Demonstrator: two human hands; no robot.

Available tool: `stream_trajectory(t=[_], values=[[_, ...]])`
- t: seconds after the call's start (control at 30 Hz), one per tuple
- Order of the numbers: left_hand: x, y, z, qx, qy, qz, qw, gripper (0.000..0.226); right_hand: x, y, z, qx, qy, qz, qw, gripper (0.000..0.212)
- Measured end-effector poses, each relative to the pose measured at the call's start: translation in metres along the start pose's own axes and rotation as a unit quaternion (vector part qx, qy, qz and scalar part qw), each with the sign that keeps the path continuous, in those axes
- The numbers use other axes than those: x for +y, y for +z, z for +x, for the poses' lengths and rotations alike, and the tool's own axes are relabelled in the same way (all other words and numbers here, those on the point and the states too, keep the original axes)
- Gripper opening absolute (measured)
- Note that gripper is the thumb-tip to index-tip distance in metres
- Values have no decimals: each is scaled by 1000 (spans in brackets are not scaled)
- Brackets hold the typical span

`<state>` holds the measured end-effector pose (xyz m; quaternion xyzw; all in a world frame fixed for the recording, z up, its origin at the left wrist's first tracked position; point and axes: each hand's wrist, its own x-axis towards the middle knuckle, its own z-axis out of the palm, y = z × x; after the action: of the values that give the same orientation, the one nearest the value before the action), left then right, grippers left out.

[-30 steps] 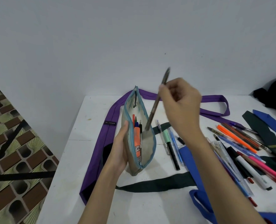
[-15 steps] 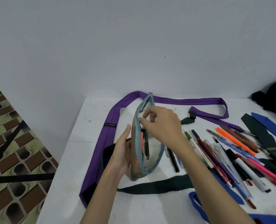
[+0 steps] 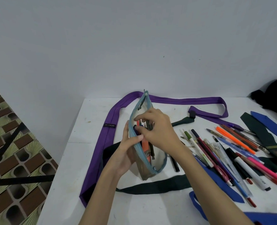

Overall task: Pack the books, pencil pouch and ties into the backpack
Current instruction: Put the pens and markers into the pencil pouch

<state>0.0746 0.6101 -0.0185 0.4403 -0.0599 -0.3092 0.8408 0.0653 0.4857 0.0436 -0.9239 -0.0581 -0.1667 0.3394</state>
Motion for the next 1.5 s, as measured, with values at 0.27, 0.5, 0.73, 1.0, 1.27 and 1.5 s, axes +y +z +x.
stream_trajectory(t=[0.27,0.5,0.73,1.0,1.27,1.5], values=[[3,-6,-2,32,-1,-17,999,60,16,-33,3,34,120,64,990,28],[4,-10,-3,35,-11,-6,999,70,35,-38,9,91,202,274,936,27],[3,-12,0,64,18,-31,997,49,85,-4,-14,-100,269,-170,943,33],[3,-13,-1,61,11,-37,997,54,84,20,-12,-80,188,-320,925,26],[1,-12,0,64,15,-44,997,52,83,15,4,-92,173,-352,915,30],[1,-11,1,63,6,-38,997,56,54,-30,17,179,267,148,935,13]])
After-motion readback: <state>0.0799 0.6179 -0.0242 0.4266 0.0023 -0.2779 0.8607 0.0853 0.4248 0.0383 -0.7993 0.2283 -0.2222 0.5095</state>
